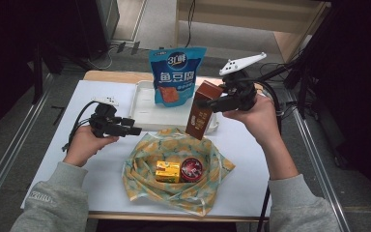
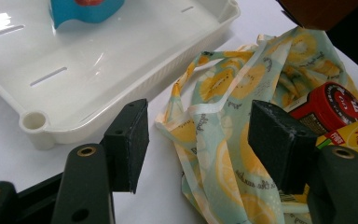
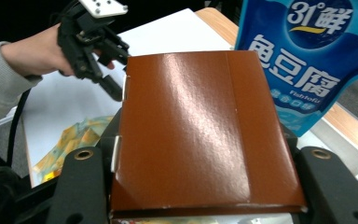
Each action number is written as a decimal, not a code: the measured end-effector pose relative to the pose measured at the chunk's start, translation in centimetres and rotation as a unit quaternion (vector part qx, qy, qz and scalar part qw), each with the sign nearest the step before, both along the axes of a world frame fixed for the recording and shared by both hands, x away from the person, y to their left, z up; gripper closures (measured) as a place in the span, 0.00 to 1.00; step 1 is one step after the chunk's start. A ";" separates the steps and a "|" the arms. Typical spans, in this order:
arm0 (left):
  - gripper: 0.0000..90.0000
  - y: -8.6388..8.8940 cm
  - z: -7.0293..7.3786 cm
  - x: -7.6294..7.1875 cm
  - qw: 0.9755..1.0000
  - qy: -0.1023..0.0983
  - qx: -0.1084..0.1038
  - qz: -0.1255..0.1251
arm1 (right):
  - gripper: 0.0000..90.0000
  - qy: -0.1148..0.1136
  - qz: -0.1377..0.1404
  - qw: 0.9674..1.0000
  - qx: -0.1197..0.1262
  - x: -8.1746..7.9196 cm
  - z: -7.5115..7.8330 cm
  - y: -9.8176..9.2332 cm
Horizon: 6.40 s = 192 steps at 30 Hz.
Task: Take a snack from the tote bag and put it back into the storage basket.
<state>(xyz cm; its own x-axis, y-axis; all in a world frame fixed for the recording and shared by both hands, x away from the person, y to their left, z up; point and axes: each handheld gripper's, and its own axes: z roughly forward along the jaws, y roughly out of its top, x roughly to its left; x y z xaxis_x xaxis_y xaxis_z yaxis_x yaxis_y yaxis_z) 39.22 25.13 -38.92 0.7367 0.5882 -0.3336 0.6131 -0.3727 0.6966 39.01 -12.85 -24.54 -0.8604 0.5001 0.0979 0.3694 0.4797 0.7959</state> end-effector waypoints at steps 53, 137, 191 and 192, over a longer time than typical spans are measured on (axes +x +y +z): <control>0.44 0.0 -0.6 0.1 1.000 0.013 0.013 -0.016 | 0.49 0.019 -0.072 0.997 -0.013 10.6 -7.5 9.3; 0.43 0.2 -0.6 0.3 1.000 0.020 0.001 -0.014 | 0.50 0.040 -0.036 0.999 0.001 6.0 -14.3 0.5; 0.43 0.1 -0.9 0.4 0.999 0.026 0.006 -0.019 | 0.45 0.061 -0.006 0.997 -0.043 9.9 -18.9 6.6; 0.43 0.1 -0.9 0.4 0.999 0.026 0.006 -0.019 | 0.45 0.063 -0.006 0.997 -0.043 10.0 -19.0 6.6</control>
<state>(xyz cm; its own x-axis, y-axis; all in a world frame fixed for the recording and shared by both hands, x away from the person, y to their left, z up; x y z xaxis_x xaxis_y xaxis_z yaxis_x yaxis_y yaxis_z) 39.60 25.21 -39.78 0.7407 0.5638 -0.3654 0.6334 -0.4046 0.6596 48.99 -6.26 -43.52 -0.8382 0.5211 0.1610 0.4694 0.5388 0.6995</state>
